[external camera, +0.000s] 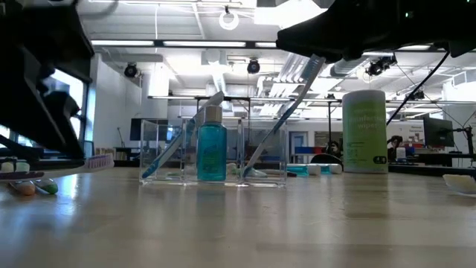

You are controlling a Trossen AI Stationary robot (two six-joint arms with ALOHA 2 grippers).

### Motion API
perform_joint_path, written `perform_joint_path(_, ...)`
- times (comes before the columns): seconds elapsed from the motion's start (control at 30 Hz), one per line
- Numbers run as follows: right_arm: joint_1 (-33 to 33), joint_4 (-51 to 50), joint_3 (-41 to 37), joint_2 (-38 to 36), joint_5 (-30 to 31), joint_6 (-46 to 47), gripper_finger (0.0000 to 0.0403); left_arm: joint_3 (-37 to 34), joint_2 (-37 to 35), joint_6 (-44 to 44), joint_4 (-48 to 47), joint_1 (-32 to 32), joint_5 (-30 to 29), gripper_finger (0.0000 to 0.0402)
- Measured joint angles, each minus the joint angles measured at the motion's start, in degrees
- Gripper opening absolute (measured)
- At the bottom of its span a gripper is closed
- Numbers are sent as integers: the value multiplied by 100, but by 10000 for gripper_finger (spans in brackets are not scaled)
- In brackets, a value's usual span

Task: Pick & Place toothbrushing station
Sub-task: Put the green toothbrush into the right side of the transparent organizer

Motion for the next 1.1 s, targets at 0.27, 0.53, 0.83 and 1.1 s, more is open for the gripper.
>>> perform_joint_path(0.27,-25,-4,0,0,-21,-27,170,1,0,-398,-248,509,1140,200)
perform_joint_path(0.53,-50,-4,0,0,-23,-452,171,7,0,-527,-467,843,1431,200)
perform_joint_path(0.83,-60,-197,0,2,-26,-95,166,11,0,-348,-522,988,1754,200)
perform_joint_path(1.1,-60,-227,0,2,-25,114,166,26,-49,42,-453,1028,1853,200)
